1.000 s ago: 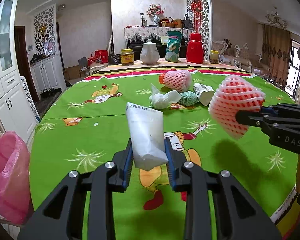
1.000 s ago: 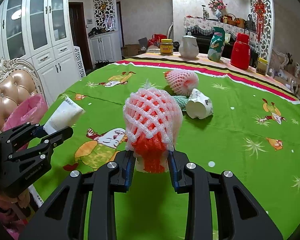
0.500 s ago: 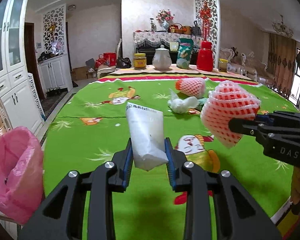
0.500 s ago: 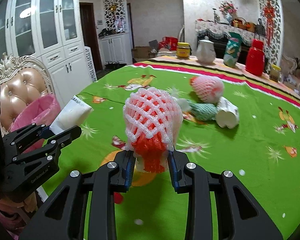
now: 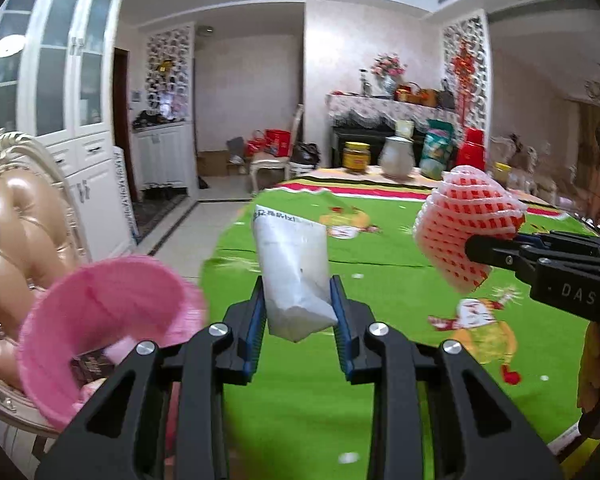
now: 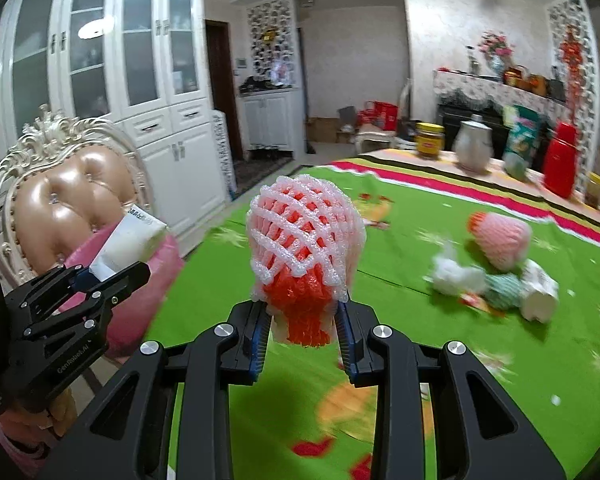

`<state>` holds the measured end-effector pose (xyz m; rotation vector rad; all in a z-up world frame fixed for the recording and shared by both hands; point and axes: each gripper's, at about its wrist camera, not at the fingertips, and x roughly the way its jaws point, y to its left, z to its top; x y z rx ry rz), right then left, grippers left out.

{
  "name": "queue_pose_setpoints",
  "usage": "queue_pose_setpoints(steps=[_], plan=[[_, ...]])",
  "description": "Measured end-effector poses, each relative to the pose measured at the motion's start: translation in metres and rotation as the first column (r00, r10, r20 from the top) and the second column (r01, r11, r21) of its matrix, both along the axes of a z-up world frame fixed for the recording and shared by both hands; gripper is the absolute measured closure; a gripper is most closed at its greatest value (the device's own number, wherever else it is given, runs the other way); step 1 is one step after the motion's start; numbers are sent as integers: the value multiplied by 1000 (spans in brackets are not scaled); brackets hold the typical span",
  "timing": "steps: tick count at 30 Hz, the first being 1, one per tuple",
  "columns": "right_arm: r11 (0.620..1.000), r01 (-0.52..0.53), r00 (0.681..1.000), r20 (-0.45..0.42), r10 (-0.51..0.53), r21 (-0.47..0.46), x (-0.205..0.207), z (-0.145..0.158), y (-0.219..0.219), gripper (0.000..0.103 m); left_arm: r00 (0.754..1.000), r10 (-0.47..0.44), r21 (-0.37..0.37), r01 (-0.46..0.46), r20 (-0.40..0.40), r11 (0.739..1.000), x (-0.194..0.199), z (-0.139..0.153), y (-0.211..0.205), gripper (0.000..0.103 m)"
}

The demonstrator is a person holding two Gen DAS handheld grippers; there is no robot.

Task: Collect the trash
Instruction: 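Carry the fruit net and white tube to the pink bin, then open both tools over the pink bin to drop the net and tube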

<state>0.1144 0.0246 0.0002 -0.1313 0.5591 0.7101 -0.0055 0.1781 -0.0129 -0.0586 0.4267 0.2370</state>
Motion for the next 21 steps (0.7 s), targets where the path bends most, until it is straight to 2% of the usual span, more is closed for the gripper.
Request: queue_pose_setpoints(steps=[7, 16, 21], plan=[[990, -141, 990, 14, 141, -14, -13, 6, 79, 73, 991, 130, -3, -130, -6, 991, -32, 0, 61, 71], [956, -292, 956, -12, 292, -28, -23, 5, 169, 72, 955, 293, -74, -296, -54, 952, -64, -14, 149, 71], [936, -349, 937, -31, 348, -46, -24, -2, 209, 66, 943, 325, -92, -330, -68, 940, -68, -17, 182, 71]])
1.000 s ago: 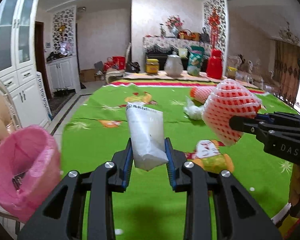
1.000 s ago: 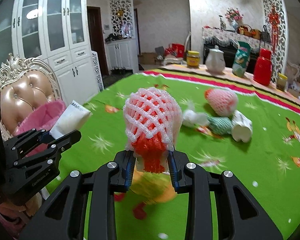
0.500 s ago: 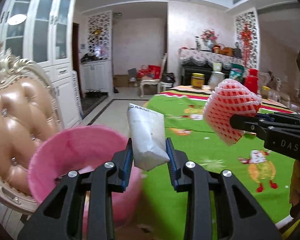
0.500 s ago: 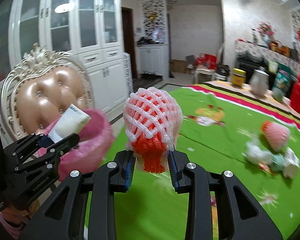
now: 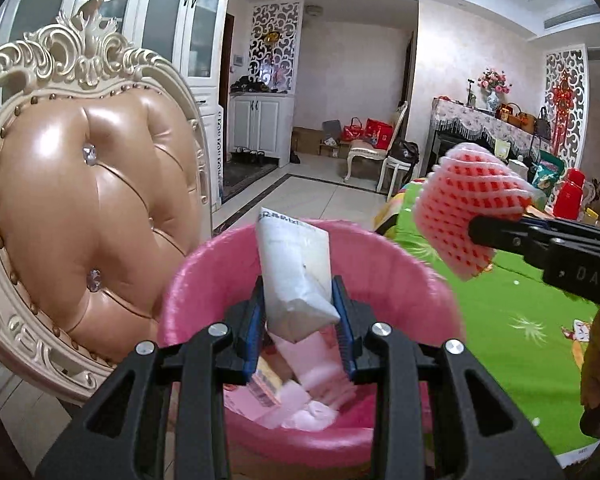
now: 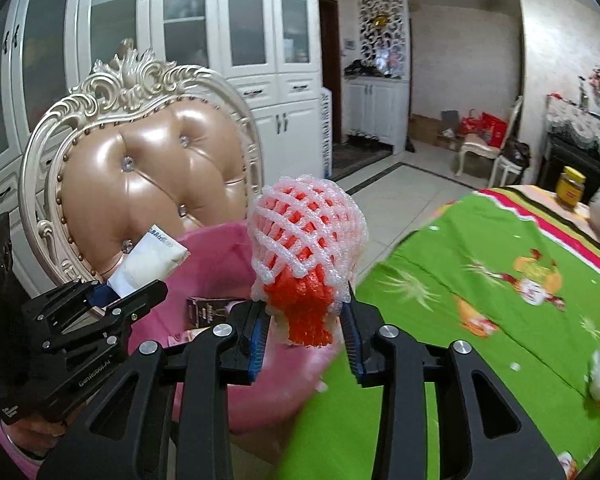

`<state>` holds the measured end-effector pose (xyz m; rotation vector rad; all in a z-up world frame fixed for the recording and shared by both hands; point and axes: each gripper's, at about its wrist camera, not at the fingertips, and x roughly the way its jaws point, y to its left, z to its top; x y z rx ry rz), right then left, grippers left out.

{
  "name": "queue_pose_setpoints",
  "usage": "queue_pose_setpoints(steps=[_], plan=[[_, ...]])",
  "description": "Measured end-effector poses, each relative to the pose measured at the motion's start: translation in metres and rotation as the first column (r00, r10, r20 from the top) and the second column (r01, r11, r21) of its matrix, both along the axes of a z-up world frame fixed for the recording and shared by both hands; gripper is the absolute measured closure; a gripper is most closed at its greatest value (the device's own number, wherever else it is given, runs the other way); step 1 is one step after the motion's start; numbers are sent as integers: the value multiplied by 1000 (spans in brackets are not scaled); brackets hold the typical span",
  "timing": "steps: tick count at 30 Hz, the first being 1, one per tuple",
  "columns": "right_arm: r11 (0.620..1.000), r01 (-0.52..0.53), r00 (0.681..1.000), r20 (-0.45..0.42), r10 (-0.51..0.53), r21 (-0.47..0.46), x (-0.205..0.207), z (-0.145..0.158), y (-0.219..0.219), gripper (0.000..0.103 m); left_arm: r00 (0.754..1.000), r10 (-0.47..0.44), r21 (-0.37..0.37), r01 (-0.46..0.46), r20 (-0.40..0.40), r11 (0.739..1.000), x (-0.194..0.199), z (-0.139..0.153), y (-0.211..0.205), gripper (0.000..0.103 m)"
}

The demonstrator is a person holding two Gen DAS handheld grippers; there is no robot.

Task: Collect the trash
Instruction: 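Open both tools over the pink bin to drop the net and tube, then grasp the white tissue with the left tool while the right tool grasps a paper cup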

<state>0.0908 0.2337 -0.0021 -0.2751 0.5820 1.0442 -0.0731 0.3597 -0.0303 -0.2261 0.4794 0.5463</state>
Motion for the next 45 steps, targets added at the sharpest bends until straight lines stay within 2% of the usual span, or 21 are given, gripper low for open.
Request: queue_pose_setpoints(steps=[1, 2, 3, 4, 5, 6, 7, 11, 15, 19, 24, 29, 33, 39, 45], plan=[[1000, -9, 1000, -11, 9, 1, 2, -2, 7, 64, 1000, 3, 2, -3, -5, 1000, 1, -2, 2, 71], [1000, -21, 1000, -23, 21, 2, 4, -5, 13, 56, 1000, 14, 3, -14, -14, 1000, 2, -3, 9, 71], [999, -32, 999, -39, 32, 3, 7, -8, 19, 38, 1000, 25, 2, -25, -17, 1000, 3, -5, 13, 66], [1000, -30, 998, -47, 30, 3, 10, -10, 23, 28, 999, 44, -2, -44, -18, 999, 1, -5, 18, 61], [1000, -23, 998, -51, 24, 8, 11, -11, 23, 22, 998, 55, -6, -55, -12, 998, 0, -5, 22, 45], [999, -20, 998, -58, 22, 27, 13, -10, 21, 22, 998, 70, -6, -70, 2, 998, -3, -3, 25, 29], [999, -17, 998, -61, 19, 34, 15, -10, 17, 22, 995, 96, 3, -97, 23, 995, -8, -2, 26, 25], [999, 24, 999, -34, -23, 27, 19, -6, -6, 22, 994, 111, 30, -112, 18, 993, -9, 2, 21, 21], [997, 75, 997, -31, -74, 18, 26, -4, -41, 22, 995, 100, 56, -101, 17, 993, -3, 4, 2, 5], [991, 135, 991, -9, -135, -7, 31, -6, -78, 22, 999, 20, 68, -22, 25, 997, 11, 8, -32, 5], [967, 254, 967, 0, -254, -25, 46, -12, -143, 19, 990, -137, 93, 139, -23, 986, 52, 9, -92, 5], [917, 398, 916, -29, -399, -28, 70, -21, -221, 19, 948, -310, 117, 317, -72, 941, 97, 12, -162, 5], [852, 521, 851, -46, -523, -43, 92, -28, -287, 19, 895, -437, 64, 443, -86, 894, 136, 10, -213, 5], [749, 662, 744, -85, -663, -46, 134, -39, -367, 18, 832, -535, 33, 545, -147, 838, 196, -2, -274, 5], [680, 730, 668, -140, -731, -71, 189, -56, -402, 19, 786, -579, 12, 595, -216, 804, 257, -17, -311, 5]])
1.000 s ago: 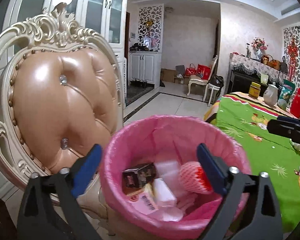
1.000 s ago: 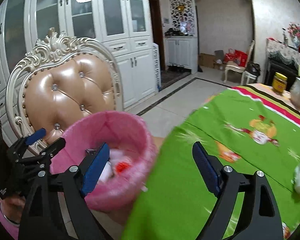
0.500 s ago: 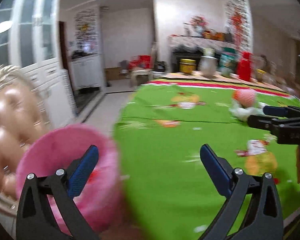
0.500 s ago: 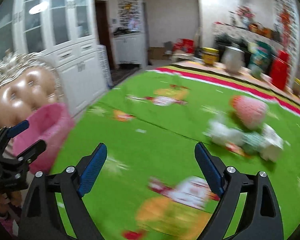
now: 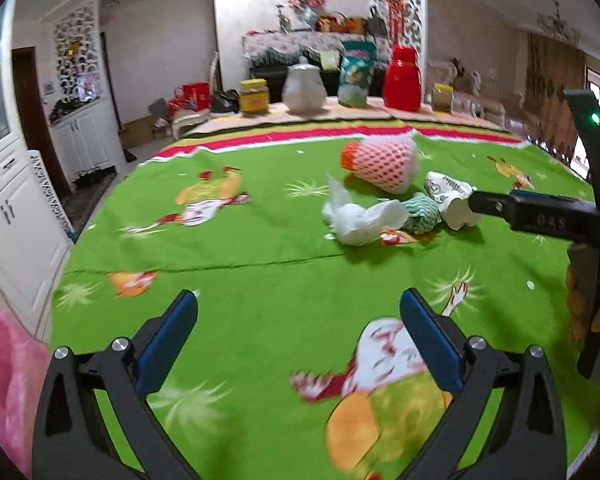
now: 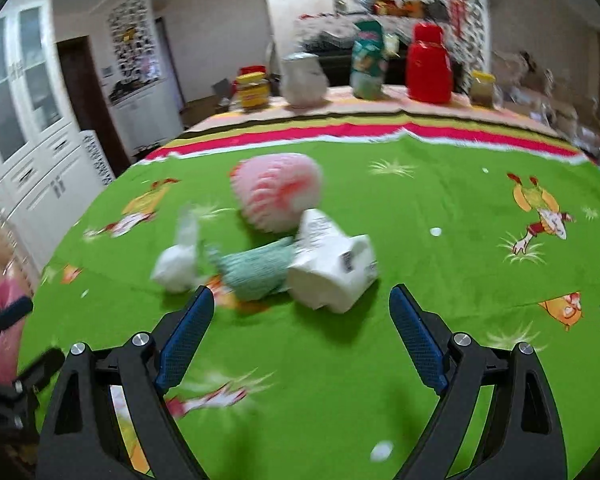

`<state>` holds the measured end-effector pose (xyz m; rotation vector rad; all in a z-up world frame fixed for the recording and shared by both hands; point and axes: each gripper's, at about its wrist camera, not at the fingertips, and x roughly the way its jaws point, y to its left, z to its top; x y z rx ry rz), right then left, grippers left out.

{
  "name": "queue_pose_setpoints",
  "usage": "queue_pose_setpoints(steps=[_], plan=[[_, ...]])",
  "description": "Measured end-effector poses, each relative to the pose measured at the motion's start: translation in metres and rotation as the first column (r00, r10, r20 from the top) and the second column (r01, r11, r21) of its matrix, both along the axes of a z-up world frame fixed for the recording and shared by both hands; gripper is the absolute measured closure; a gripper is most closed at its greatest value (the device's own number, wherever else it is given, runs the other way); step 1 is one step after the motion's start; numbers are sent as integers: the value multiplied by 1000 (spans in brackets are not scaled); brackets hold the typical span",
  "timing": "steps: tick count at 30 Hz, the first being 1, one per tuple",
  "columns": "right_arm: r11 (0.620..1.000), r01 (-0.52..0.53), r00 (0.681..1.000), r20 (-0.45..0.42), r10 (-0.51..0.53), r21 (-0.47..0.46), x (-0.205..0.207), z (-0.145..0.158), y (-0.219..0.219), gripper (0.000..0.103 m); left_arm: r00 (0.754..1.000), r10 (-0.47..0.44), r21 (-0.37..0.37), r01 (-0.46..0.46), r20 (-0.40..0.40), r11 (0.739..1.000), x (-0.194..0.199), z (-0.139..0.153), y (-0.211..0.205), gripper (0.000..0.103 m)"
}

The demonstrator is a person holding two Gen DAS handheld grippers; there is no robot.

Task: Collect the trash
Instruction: 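Grasp the white tissue with the left tool while the right tool grasps a paper cup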

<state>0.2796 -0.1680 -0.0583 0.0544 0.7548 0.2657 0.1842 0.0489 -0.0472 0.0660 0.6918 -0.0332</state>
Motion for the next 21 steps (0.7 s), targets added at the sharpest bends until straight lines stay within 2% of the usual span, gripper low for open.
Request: queue_pose_setpoints(steps=[4, 7, 11, 12, 16, 18, 19, 20, 21], plan=[[998, 53, 997, -64, -52, 23, 34, -17, -6, 19, 998, -11, 9, 11, -61, 1000, 34, -14, -12, 5], [999, 50, 993, -104, -48, 17, 54, -28, -2, 19, 994, -14, -61, 7, -106, 998, 52, -20, -10, 5], [998, 48, 987, -156, -40, 48, 62, -41, -7, 36, 989, -13, -127, -6, -147, 992, 75, -28, -13, 5], [997, 44, 987, -156, -34, 61, 61, -41, -9, 44, 988, -13, -136, -8, -155, 991, 80, -29, -15, 5], [999, 33, 992, -124, -29, 32, 50, -33, -16, 47, 985, -8, -164, -20, -172, 986, 106, -34, -24, 6], [999, 35, 993, -111, -31, 32, 42, -29, -24, 47, 986, 4, -153, -30, -167, 988, 115, -35, -29, 6], [999, 38, 994, -104, -35, 30, 37, -26, -28, 47, 986, 14, -138, -37, -164, 990, 119, -35, -32, 9], [999, 40, 994, -101, -37, 29, 35, -24, -31, 47, 986, 26, -115, -45, -167, 992, 125, -37, -34, 20], [999, 41, 994, -98, -38, 32, 31, -22, -36, 47, 983, 30, -102, -49, -181, 994, 129, -39, -36, 36]])
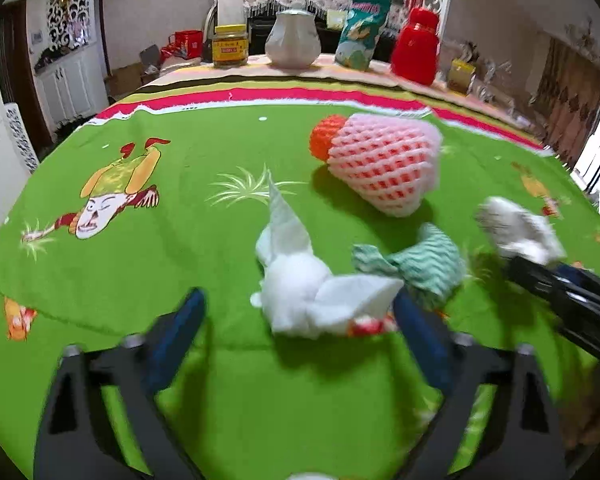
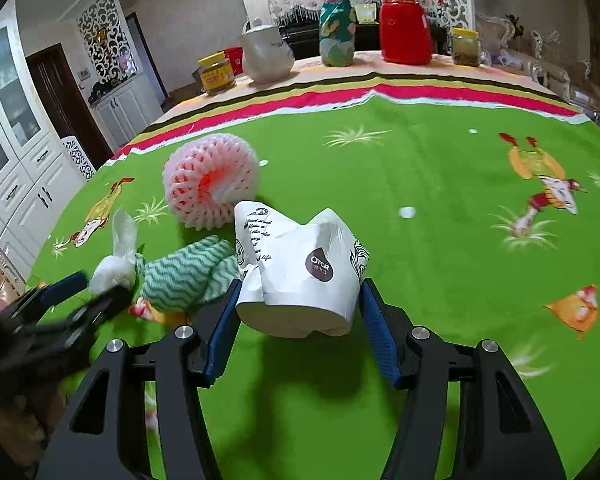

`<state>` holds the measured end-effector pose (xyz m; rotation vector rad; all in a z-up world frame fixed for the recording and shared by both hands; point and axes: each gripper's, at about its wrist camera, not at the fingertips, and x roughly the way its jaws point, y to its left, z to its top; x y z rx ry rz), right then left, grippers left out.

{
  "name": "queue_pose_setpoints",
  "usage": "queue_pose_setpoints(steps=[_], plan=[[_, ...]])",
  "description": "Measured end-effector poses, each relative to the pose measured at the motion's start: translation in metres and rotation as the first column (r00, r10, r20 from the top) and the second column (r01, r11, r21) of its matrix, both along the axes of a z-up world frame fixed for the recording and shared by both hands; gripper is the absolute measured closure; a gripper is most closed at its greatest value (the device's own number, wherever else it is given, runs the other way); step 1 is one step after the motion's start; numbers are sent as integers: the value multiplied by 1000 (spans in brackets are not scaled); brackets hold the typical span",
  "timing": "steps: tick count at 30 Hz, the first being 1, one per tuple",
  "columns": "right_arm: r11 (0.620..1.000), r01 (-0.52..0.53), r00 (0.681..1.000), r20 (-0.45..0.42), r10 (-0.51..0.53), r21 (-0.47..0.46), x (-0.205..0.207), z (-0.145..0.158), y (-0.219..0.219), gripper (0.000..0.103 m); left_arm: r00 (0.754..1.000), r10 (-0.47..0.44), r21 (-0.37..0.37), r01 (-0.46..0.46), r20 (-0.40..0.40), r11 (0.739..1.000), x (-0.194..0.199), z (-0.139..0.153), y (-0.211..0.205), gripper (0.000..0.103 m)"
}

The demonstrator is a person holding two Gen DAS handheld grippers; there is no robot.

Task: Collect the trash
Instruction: 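Grasp the white tissue with the left tool while the right tool grasps a paper cup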

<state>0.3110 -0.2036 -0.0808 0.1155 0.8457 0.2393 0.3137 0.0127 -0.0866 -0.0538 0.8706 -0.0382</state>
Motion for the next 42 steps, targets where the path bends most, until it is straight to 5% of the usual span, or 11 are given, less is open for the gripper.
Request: queue_pose_setpoints(steps=[3, 22, 42], plan=[[1000, 3, 1000, 9, -3, 4, -12, 5, -9, 47, 1000, 1, 6, -1, -28, 1000, 4, -4, 0, 74], [998, -68, 996, 62, 69, -19, -120, 20, 4, 47, 988, -70, 0, 71, 137, 997, -138, 27, 9, 76], [991, -136, 980, 151, 133, 10, -218, 37, 44, 46, 953, -67, 80, 45, 294, 996, -265, 43, 26, 75]])
